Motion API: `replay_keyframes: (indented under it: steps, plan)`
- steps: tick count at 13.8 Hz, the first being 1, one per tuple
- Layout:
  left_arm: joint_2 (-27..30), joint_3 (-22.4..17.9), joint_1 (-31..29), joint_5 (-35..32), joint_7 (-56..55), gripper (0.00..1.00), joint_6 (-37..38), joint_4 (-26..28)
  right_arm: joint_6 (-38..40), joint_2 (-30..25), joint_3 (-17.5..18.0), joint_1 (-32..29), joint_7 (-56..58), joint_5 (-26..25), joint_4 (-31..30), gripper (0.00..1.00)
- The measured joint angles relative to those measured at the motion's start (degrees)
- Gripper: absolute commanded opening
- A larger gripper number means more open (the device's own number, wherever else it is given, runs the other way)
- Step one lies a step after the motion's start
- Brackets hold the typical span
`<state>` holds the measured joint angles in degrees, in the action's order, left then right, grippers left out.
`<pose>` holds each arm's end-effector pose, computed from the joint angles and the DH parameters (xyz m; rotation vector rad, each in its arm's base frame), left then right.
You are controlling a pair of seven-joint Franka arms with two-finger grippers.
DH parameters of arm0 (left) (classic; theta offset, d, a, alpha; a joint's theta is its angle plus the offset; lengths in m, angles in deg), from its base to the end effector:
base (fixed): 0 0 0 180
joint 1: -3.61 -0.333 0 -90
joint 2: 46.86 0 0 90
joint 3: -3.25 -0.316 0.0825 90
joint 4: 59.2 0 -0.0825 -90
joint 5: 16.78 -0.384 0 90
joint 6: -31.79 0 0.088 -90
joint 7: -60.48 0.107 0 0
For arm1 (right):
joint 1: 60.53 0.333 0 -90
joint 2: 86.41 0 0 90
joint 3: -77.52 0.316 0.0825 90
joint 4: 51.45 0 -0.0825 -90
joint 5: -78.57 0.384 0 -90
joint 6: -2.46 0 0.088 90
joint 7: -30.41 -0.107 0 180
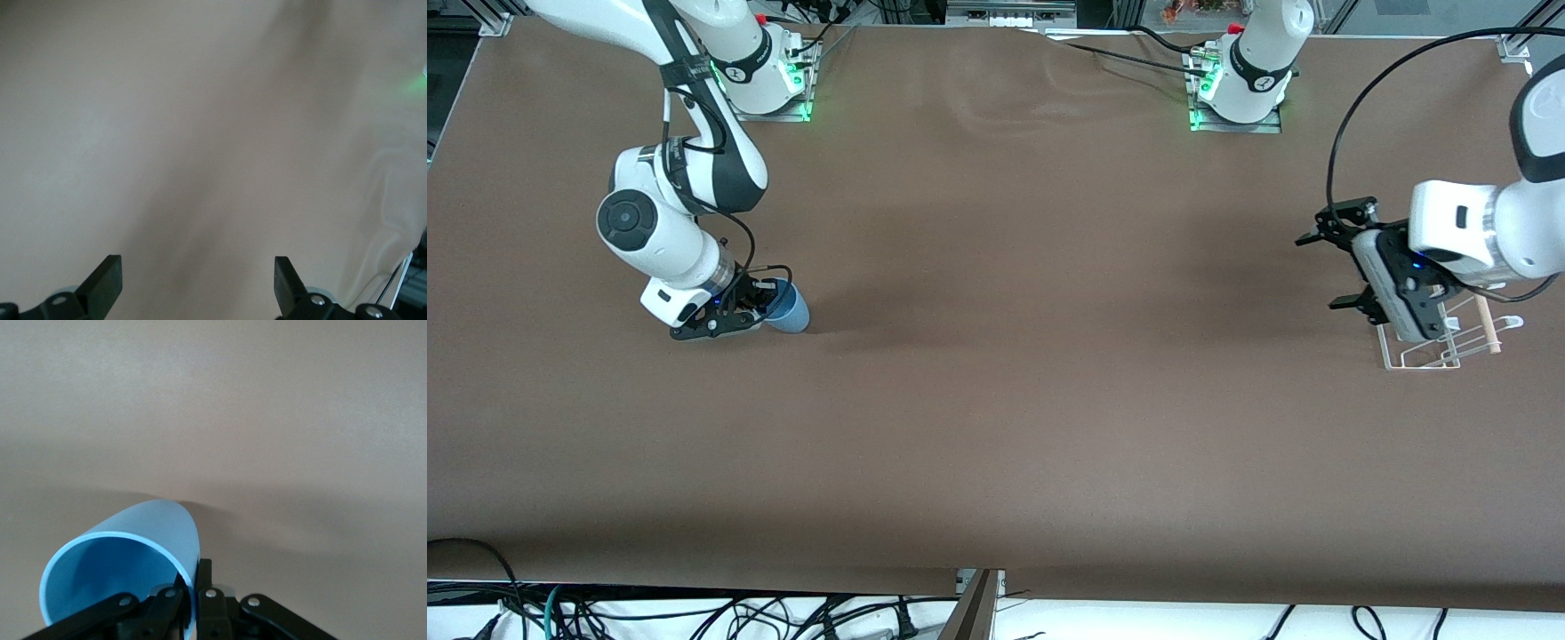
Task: Transfer cup to left arm and place on rack
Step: 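Lift the cup with the right gripper while the left gripper approaches it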
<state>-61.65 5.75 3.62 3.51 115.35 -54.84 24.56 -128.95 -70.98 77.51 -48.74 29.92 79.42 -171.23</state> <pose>0.6153 -0.0628 0.5265 2.3991 -1.2873 -0.0319 0.5613 0.1174 0.2887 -3.1225 -0.2926 0.1052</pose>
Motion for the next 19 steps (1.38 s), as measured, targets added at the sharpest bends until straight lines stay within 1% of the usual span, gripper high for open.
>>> replay_keyframes:
  steps: [2,4,5,6,8,12,14,16,19]
  plan:
    - [-0.3,0.6,0.2,3.5,5.8,1.0,-0.1,0.0,6.7,-0.1,0.0,1.9,-3.5,0.1,4.8,0.0]
    - [-1.1,0.6,0.1,6.4,12.5,1.0,-0.9,0.2,10.5,0.0,0.1,5.3,-9.4,0.5,8.6,0.0]
    - [-1.5,0.6,0.1,8.0,15.3,1.0,-1.6,0.5,11.3,0.1,0.3,7.2,-12.6,2.0,10.2,0.0]
    - [-1.8,0.7,0.1,9.9,17.7,1.0,-2.5,1.1,11.6,0.4,0.4,9.2,-15.6,5.5,11.8,0.0]
    - [-2.0,1.8,0.1,12.6,21.8,1.0,-4.7,2.5,11.7,1.7,0.6,11.9,-19.8,15.9,15.1,0.0]
    - [-2.1,4.6,0.1,15.6,28.2,1.0,-10.2,5.5,11.7,5.9,0.6,13.7,-20.5,33.8,22.3,0.0]
    - [-2.1,6.1,0.1,18.3,33.8,1.0,-14.5,7.9,11.7,7.0,0.6,14.7,-20.5,42.2,24.5,0.0]
    - [-2.1,8.0,0.1,19.5,37.0,1.0,-19.1,10.2,11.7,7.3,0.7,15.3,-20.5,48.1,25.7,0.0]
    - [-2.1,11.8,0.1,19.6,38.2,1.0,-26.1,12.0,11.3,8.1,1.4,16.9,-20.5,53.1,28.1,0.0]
